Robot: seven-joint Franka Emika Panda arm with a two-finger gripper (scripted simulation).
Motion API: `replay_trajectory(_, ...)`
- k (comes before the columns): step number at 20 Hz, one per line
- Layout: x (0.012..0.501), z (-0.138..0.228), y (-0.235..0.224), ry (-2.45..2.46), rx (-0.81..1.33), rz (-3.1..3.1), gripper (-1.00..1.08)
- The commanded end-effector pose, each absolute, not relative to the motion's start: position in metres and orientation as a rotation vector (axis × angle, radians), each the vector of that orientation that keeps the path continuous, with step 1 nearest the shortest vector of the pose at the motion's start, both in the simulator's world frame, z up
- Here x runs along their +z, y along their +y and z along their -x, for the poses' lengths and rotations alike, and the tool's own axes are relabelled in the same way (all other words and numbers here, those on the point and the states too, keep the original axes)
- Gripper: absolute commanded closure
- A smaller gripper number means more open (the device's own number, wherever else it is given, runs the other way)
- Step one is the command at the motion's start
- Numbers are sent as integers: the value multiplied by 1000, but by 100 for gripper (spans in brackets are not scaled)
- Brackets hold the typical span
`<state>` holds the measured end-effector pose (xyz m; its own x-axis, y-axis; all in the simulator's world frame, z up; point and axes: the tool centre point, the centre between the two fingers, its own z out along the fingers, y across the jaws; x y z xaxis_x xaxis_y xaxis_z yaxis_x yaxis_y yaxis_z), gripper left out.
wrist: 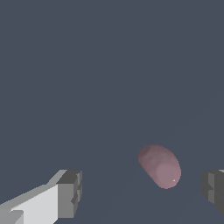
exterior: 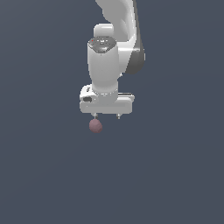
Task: Pick up the object and move it to a goal position.
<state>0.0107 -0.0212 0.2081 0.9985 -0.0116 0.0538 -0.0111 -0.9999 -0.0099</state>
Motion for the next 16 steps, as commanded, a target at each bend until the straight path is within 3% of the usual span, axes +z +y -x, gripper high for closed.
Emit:
replay_trajectory(1,205,-10,-24,-14,-82,3132,-92)
replay_trajectory(16,165,6,-55,-442,-49,3115,-92)
